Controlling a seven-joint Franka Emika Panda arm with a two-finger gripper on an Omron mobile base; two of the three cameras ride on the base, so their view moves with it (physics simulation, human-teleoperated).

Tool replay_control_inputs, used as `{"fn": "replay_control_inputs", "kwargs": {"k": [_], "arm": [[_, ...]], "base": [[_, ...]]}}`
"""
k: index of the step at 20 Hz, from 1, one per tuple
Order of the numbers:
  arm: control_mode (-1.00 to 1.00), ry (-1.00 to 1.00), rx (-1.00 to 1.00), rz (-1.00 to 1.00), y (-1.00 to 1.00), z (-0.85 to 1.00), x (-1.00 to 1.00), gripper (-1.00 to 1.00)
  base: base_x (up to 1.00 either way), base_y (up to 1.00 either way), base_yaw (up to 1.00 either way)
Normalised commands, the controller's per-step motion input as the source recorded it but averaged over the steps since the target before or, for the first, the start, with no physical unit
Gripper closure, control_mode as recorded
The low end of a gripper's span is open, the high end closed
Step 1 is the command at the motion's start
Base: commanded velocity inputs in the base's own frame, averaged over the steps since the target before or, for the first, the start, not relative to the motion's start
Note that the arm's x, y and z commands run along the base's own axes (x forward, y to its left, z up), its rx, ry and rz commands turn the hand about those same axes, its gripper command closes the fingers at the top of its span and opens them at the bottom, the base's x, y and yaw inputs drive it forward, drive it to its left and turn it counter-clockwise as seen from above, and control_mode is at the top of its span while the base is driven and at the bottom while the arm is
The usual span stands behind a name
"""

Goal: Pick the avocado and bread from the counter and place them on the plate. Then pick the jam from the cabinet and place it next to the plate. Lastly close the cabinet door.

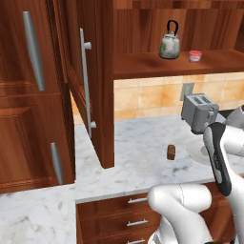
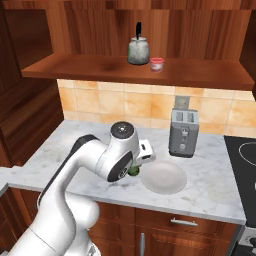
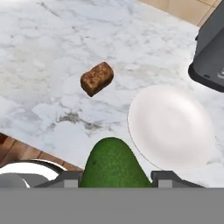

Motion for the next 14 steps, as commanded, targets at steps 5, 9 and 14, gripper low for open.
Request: {"fn": "replay_control_inputs", "kwargs": {"k": [5, 9, 14], "arm": [[-1.00, 0.12, 0.00, 0.06, -0.26, -0.07, 0.28, 1.00], [-1.00, 0.07, 0.00, 0.09, -0.23, -0.09, 0.29, 1.00], [-1.00, 0.05, 0.00, 0.09, -0.21, -0.14, 0.32, 1.00]], "base": [[0.00, 0.00, 0.00], [0.00, 0.00, 0.00], [0.00, 0.00, 0.00]]}}
